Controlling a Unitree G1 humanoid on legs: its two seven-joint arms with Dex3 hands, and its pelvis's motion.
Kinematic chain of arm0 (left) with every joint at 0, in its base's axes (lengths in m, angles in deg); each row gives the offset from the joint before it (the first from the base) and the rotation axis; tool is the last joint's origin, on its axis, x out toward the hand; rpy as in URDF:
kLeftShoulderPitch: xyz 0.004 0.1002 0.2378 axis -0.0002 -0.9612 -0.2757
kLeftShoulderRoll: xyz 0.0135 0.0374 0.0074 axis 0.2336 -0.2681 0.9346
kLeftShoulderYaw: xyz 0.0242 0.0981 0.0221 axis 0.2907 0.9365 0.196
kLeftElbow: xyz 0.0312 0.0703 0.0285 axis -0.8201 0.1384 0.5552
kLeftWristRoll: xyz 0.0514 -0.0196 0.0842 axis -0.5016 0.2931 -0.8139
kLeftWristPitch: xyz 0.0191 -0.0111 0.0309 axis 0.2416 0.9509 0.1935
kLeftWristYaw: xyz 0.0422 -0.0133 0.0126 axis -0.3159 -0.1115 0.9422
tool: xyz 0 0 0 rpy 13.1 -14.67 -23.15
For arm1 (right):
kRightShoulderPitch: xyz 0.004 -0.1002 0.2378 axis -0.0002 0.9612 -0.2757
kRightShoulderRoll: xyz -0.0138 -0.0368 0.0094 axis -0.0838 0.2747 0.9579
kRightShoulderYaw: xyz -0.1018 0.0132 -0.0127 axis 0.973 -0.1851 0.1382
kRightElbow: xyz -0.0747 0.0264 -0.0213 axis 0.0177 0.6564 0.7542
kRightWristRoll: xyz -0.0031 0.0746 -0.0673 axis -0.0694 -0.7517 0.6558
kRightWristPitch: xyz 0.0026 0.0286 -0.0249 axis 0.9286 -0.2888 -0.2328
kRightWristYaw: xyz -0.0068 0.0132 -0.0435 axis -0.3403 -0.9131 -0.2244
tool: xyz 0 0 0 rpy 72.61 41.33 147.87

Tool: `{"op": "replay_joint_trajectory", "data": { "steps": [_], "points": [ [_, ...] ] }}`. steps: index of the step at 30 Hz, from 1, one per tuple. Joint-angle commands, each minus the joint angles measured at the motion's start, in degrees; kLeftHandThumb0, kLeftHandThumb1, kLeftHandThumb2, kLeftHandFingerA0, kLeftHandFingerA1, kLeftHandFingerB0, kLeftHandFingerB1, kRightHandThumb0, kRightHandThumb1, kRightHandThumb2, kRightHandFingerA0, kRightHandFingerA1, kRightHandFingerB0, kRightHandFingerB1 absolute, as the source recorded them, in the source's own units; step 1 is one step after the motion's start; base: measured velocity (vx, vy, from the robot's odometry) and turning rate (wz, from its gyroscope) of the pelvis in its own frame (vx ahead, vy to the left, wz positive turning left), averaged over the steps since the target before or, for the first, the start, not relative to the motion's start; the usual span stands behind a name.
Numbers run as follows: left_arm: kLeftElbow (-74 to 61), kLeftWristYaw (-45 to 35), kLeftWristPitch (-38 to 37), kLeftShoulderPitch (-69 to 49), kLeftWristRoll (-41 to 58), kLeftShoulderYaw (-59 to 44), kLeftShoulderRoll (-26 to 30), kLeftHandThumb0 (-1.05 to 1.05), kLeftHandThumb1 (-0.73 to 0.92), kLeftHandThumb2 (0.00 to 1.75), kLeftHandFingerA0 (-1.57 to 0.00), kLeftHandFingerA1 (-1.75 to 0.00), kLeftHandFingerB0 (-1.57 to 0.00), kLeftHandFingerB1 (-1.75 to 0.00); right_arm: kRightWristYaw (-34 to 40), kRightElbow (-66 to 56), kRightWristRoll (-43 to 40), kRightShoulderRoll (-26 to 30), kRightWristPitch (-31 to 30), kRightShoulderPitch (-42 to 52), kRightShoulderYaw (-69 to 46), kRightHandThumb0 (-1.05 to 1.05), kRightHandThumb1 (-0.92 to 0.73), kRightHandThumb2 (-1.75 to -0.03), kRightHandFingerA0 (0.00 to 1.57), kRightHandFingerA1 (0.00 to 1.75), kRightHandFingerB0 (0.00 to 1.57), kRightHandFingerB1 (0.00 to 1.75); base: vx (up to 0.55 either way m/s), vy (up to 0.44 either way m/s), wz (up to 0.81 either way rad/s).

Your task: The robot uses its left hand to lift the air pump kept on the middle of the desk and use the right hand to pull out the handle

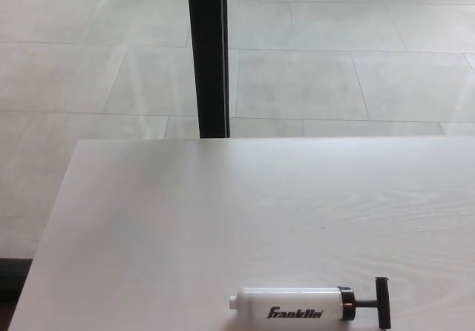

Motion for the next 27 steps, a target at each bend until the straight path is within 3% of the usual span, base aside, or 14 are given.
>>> {"op": "replay_joint_trajectory", "data": {
  "steps": [1, 2, 3, 4, 5, 7, 9, 11, 12, 16, 20, 25, 26, 27],
  "points": [
    [2.98, 1.31, 1.34, 1.20, 3.82, -2.51, 1.98, -0.45, 0.52, 0.56, -0.66, -0.60, -0.61, -0.50, -4.19, -0.97, -7.06, 1.57, 0.96, 0.45, -4.21, -0.50, -0.59, -0.57, 0.56, 0.53, 0.41, 0.41, 0.00, 0.000, 0.00],
    [3.43, 1.42, 1.93, 1.25, 3.81, -2.55, 2.27, -0.46, 0.52, 0.56, -0.69, -0.64, -0.61, -0.52, -4.13, -2.02, -8.12, 1.50, -1.37, 1.02, -5.24, -0.54, -0.46, -0.84, 0.51, 0.62, 0.33, 0.52, 0.00, 0.000, 0.00],
    [3.53, 1.27, 3.75, 0.96, 3.77, -2.48, 2.92, -0.52, 0.44, 0.81, -0.65, -0.71, -0.53, -0.61, -3.55, -3.55, -9.75, 1.99, -5.73, 2.09, -6.89, -0.51, -0.62, -0.58, 0.47, 0.58, 0.32, 0.41, 0.00, 0.000, 0.00],
    [3.05, 0.53, 3.40, 0.10, 4.15, -2.79, 3.06, -0.53, 0.46, 0.83, -0.62, -0.70, -0.50, -0.60, -2.09, -3.79, -10.30, 2.43, -8.21, 2.36, -7.86, -0.53, -0.63, -0.59, 0.54, 0.57, 0.37, 0.41, 0.00, 0.000, 0.00],
    [4.19, -0.27, 4.51, -0.28, 5.47, -4.27, 4.33, -0.49, 0.64, 0.58, -0.71, -0.66, -0.54, -0.48, 1.06, -2.79, -11.49, 3.66, -11.55, 2.89, -10.14, -0.54, -0.65, -0.60, 0.66, 0.64, 0.45, 0.42, 0.00, 0.000, 0.00],
    [4.34, 0.76, 5.03, -0.29, 7.65, -6.94, 4.29, -0.45, 0.63, 0.57, -0.77, -0.74, -0.56, -0.52, 2.68, -1.38, -12.33, 4.90, -14.69, 2.54, -11.85, -0.54, -0.67, -0.60, 0.66, 0.65, 0.35, 0.41, 0.00, 0.000, 0.00],
    [4.38, 2.50, 6.28, -0.44, 8.16, -8.20, 4.57, -0.45, 0.64, 0.59, -0.77, -0.70, -0.58, -0.52, 4.75, 1.16, -13.93, 5.82, -15.13, 2.14, -14.58, -0.50, -0.69, -0.60, 0.62, 0.70, 0.15, 0.41, 0.00, 0.000, 0.00],
    [3.86, 3.77, 7.67, -0.04, 10.52, -11.26, 4.44, -0.44, 0.64, 0.59, -0.76, -0.74, -0.57, -0.53, 7.51, 4.42, -13.33, 7.24, -14.79, 2.07, -15.50, -0.50, -0.71, -0.61, 0.66, 0.69, 0.20, 0.42, 0.00, 0.000, 0.00],
    [4.54, 4.25, 7.74, 0.46, 10.42, -11.69, 4.84, -0.46, 0.66, 0.59, -0.73, -0.70, -0.58, -0.54, 11.17, 5.46, -13.34, 7.85, -15.21, 2.72, -16.42, -0.51, -0.66, -0.60, 0.76, 0.76, 0.46, 0.59, 0.00, 0.000, 0.00],
    [5.02, 2.68, 7.73, 0.46, 9.81, -11.84, 5.77, -0.48, 0.68, 0.58, -0.70, -0.66, -0.57, -0.52, 11.63, 6.34, -13.49, 7.97, -16.15, 4.89, -17.32, -0.49, -0.71, -0.60, 0.67, 0.92, 0.40, 0.57, 0.00, 0.000, 0.00],
    [5.37, 4.01, 8.81, 2.48, 11.18, -13.36, 6.62, -0.46, 0.67, 0.59, -0.73, -0.75, -0.54, -0.53, 12.43, 5.83, -16.72, 8.26, -19.08, 7.01, -20.87, -0.46, -0.71, -0.61, 0.52, 0.81, 0.46, 0.57, 0.00, 0.000, 0.00],
    [5.34, 5.39, 10.51, 3.70, 11.69, -13.83, 8.64, -0.49, 0.68, 0.60, -0.76, -0.75, -0.58, -0.57, 12.16, 6.55, -15.93, 11.53, -21.10, 7.20, -19.99, -0.61, -0.80, -0.63, 0.67, 1.03, 0.30, 0.46, 0.00, 0.000, 0.00],
    [4.30, 6.34, 11.04, 3.68, 11.78, -13.89, 9.12, -0.49, 0.69, 0.60, -0.78, -0.70, -0.59, -0.56, 11.38, 6.88, -17.05, 12.64, -20.92, 6.99, -20.80, -0.59, -0.80, -0.63, 0.45, 0.89, 0.28, 0.48, 0.00, 0.000, 0.00],
    [3.68, 7.18, 11.05, 4.29, 11.93, -14.14, 10.12, -0.50, 0.70, 0.61, -0.78, -0.73, -0.57, -0.56, 13.59, 7.17, -19.21, 14.62, -21.68, 5.32, -22.99, -0.61, -0.79, -0.64, 0.60, 1.23, 0.35, 0.57, 0.00, 0.000, 0.00]
  ]
}}
